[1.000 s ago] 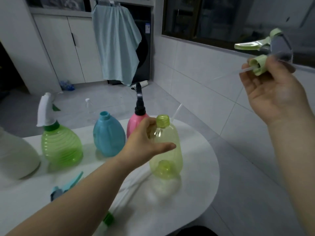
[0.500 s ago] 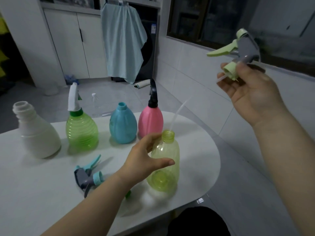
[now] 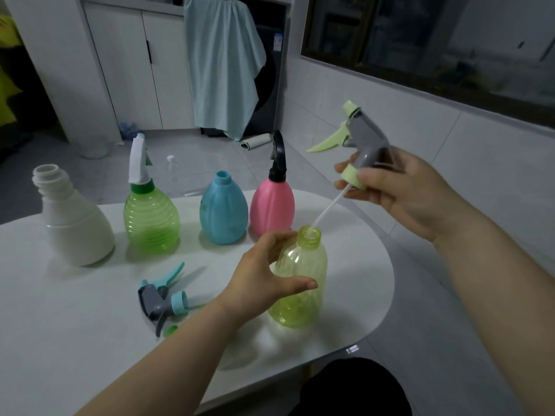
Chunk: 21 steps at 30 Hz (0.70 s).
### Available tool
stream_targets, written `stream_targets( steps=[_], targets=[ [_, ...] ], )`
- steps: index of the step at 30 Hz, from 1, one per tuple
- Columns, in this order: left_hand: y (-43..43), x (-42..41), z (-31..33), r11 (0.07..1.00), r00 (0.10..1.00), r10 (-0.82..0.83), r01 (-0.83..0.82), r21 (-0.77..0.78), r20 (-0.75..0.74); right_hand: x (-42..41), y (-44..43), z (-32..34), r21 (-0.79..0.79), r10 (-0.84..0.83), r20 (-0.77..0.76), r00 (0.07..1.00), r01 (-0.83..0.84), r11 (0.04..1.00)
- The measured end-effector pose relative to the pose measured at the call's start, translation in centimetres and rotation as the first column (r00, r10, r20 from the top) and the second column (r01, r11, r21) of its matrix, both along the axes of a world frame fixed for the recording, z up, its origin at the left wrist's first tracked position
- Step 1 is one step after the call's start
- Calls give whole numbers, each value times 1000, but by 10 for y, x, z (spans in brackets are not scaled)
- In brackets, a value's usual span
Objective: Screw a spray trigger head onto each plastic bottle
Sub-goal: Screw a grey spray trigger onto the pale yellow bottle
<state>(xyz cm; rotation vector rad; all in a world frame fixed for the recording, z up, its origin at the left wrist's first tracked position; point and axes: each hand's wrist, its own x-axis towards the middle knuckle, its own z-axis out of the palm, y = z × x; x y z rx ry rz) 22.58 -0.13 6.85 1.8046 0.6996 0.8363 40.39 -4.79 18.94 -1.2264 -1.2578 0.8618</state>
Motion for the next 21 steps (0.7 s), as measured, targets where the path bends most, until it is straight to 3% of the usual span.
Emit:
stream_targets(
  steps=[5, 10, 21],
  targets=[
    [0, 0, -2, 1000, 1000, -1, 1, 4, 17, -1, 0, -7, -143, 102, 318, 943, -59, 988],
    [0, 1, -2, 1000, 999, -5, 5, 2, 35, -14, -2, -4, -247, 168, 494, 853, -48, 968],
    [1, 1, -1, 1000, 1000, 1, -1, 8, 31, -25, 3, 14, -369, 280, 618, 734, -43, 929]
  ],
)
